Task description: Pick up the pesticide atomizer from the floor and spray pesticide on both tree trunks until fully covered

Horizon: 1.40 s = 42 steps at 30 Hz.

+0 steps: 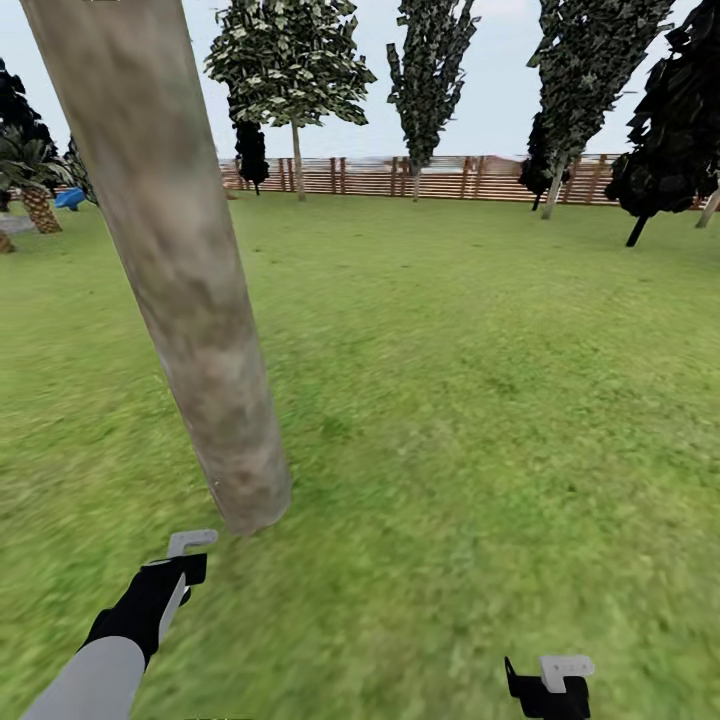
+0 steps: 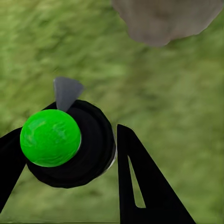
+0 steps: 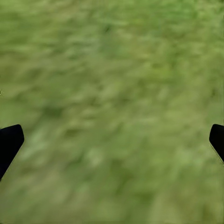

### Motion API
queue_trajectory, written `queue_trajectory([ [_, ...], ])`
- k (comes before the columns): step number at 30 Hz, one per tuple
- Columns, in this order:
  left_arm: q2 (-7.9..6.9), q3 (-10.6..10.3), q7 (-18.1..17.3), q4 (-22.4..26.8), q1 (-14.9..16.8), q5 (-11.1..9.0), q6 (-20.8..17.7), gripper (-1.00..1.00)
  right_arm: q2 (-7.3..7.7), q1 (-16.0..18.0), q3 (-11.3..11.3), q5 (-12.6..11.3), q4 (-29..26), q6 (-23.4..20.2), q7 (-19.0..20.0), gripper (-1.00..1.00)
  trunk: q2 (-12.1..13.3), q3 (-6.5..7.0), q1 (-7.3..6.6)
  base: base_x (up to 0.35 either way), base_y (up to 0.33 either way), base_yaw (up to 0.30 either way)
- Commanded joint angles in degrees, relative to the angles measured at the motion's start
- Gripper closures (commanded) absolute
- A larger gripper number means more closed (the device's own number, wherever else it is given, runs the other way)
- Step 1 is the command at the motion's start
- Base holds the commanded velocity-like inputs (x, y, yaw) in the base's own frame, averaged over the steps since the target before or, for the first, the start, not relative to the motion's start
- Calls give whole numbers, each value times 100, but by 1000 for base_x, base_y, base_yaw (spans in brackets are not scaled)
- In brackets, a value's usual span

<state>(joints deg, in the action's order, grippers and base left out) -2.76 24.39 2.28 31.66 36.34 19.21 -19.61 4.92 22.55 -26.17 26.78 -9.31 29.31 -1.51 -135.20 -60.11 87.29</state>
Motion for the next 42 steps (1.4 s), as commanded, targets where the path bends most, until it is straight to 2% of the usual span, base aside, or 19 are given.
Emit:
queue_trajectory([
  [1, 2, 13, 0, 6, 5, 21, -25, 100, 0, 3, -37, 59, 7, 21, -16, -100, -2, -5, 0, 42, -202, 276],
  [7, -14, 13, 0, 6, 5, 13, -33, 100, 9, 3, -37, 58, 6, 22, -16, -100, -2, -5, 0, -28, -199, 75],
  [16, -13, 13, 0, 6, 5, 13, -25, 100, 10, 3, -37, 64, 3, 22, -14, -100, -2, -5, 0, -4, -13, 14],
  [27, 43, -21, -4, 16, 89, 7, -34, 100, 0, 3, -37, 60, -1, 22, -16, -100, -2, -5, 0, 0, 0, 249],
  [31, -170, -5, -5, 55, 96, 10, -50, 100, 5, 3, -37, 56, -1, 22, -16, -100, -2, -5, 0, 0, 0, 32],
  [32, -173, -17, -2, 66, 94, 11, -47, 100, 7, 3, -37, 56, -1, 22, -16, -100, -2, -5, 0, 0, 0, 6],
  [37, 449, -124, -30, 142, 258, 26, -64, 100, 7, 3, -37, 56, -1, 22, -16, -100, -2, -5, 0, 0, 0, 0],
  [38, 535, -167, -34, 170, 324, 33, -68, 100, 8, 3, -37, 56, -1, 22, -16, -100, -2, -5, 0, 0, 0, 0],
  [42, 486, -181, -57, 480, 369, 37, -104, 100, 7, 3, -37, 64, -1, 22, -16, -100, -2, -5, 0, 0, -35, 0],
])
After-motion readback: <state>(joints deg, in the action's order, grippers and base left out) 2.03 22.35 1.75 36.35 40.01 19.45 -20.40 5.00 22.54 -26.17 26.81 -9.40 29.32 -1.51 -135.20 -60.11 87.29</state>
